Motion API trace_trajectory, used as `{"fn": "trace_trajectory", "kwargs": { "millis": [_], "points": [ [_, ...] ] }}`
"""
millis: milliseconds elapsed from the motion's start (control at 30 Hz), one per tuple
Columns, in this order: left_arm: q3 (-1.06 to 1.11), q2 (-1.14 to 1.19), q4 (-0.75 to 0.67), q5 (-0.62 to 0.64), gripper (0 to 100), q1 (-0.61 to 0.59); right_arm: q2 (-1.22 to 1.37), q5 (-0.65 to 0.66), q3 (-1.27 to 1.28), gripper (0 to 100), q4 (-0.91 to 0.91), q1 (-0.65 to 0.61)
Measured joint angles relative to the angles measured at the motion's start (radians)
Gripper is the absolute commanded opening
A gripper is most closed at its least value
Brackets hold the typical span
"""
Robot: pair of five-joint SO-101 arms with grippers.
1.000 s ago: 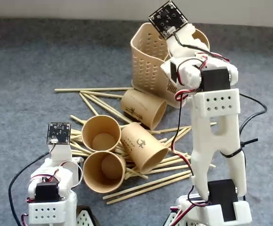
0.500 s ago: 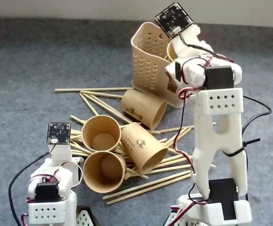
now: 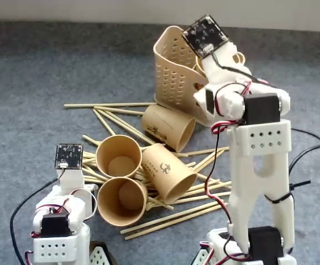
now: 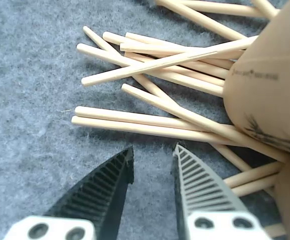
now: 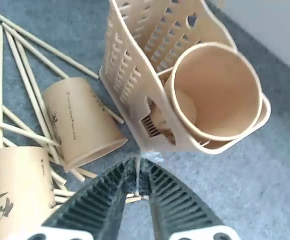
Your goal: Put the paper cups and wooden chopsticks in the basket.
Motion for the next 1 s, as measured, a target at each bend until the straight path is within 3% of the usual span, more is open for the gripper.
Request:
{"fn": "trace_trajectory", "kwargs": {
  "millis": [567,1000],
  "points": [
    [0.0,0.0,0.0,0.0,14,0.0,-0.499,-0.098,0.591,1.9,0.0,-0.008],
    [0.0,0.0,0.0,0.0,14,0.0,-0.948,-0.098,1.178,1.9,-0.23,-0.009]
  ]
}}
